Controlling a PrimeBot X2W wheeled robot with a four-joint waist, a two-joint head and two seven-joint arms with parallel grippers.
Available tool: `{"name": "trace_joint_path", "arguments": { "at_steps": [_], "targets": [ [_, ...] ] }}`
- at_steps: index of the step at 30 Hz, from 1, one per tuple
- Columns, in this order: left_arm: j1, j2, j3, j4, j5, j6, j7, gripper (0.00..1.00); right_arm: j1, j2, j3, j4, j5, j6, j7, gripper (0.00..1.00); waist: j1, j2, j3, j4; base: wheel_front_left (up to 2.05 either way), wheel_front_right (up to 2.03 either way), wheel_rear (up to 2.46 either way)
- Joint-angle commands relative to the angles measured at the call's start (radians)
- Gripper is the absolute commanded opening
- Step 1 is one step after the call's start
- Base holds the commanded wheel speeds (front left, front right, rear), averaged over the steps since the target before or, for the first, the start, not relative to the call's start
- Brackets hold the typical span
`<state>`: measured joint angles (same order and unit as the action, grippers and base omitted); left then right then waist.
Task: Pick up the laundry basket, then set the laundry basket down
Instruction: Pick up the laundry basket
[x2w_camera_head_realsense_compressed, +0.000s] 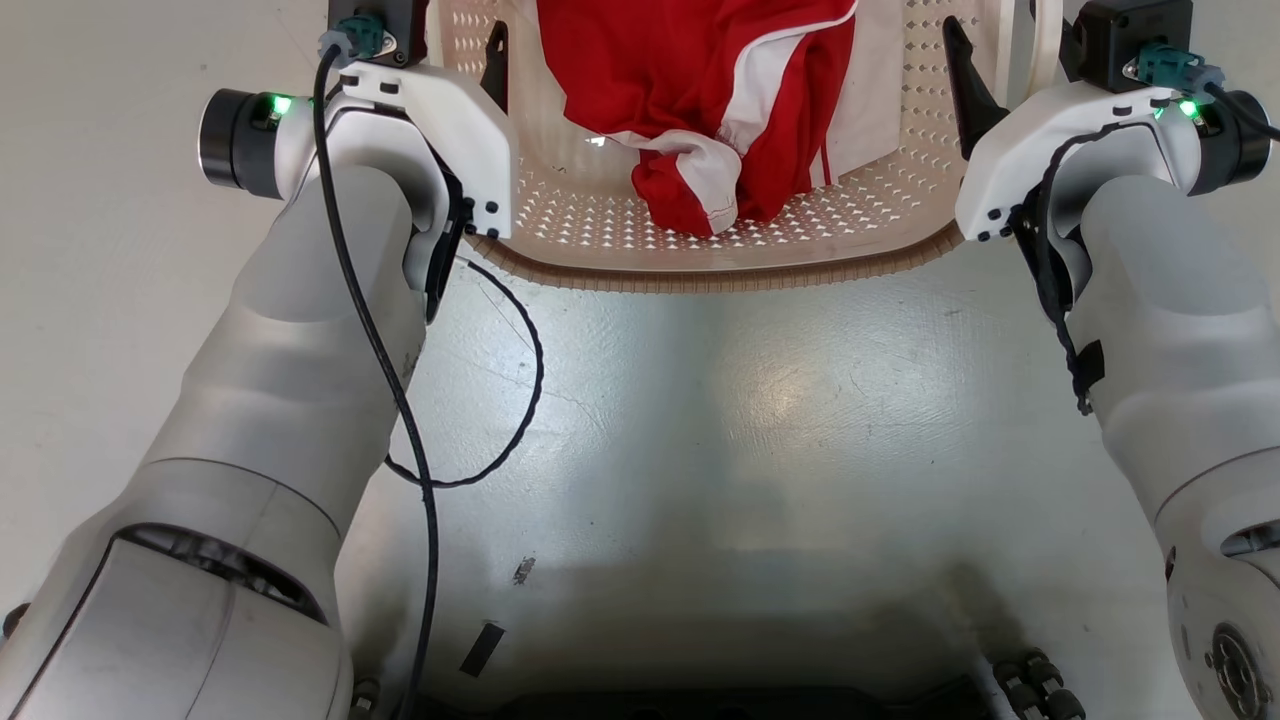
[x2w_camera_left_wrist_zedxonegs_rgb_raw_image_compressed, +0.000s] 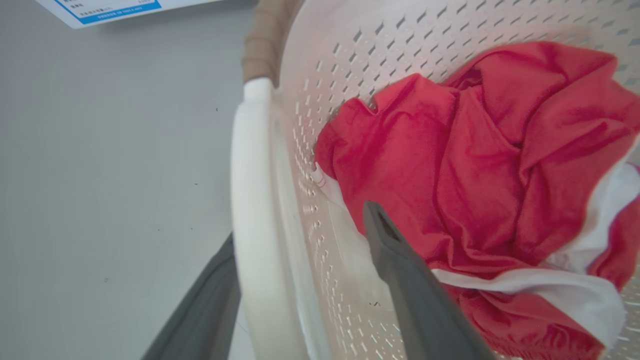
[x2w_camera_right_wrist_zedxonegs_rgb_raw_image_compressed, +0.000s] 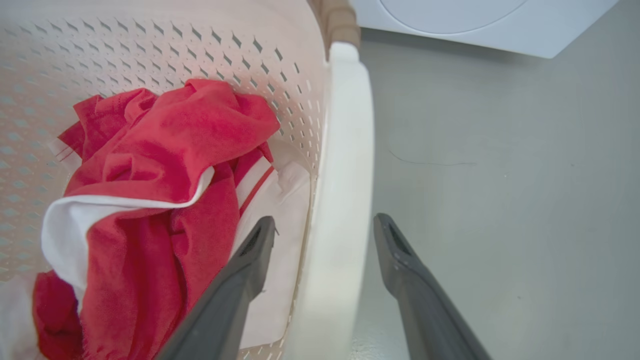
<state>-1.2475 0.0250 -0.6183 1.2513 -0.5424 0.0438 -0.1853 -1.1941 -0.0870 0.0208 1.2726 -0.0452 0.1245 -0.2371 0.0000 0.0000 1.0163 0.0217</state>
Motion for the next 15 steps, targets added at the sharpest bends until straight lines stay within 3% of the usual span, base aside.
{"name": "trace_joint_path", "arguments": {
  "at_steps": [1, 2, 3, 15],
  "targets": [
    [-0.007, 0.025, 0.004, -0.003, -0.006, 0.006, -0.008, 0.81, 0.025, 0.027, 0.004, -0.004, -0.007, 0.006, -0.003, 0.81, 0.0, 0.0, 0.0, 0.0, 0.0, 0.0, 0.0],
    [-0.009, 0.025, 0.002, -0.001, -0.008, 0.005, -0.008, 0.37, 0.026, 0.027, 0.001, -0.003, -0.005, 0.006, -0.005, 0.03, 0.0, 0.0, 0.001, 0.0, 0.0, 0.0, 0.0],
    [-0.011, 0.025, -0.006, 0.001, -0.003, 0.006, -0.007, 0.0, 0.028, 0.028, -0.004, -0.003, -0.002, 0.006, -0.007, 0.0, 0.0, 0.0, 0.001, 0.0, 0.0, 0.0, 0.0],
    [0.01, 0.025, -0.021, 0.022, -0.023, 0.01, -0.018, 0.0, 0.071, 0.034, -0.021, 0.011, -0.006, 0.006, 0.025, 0.0, 0.0, 0.0, -0.039, -0.011, 0.0, 0.0, 0.0]
  ]
}}
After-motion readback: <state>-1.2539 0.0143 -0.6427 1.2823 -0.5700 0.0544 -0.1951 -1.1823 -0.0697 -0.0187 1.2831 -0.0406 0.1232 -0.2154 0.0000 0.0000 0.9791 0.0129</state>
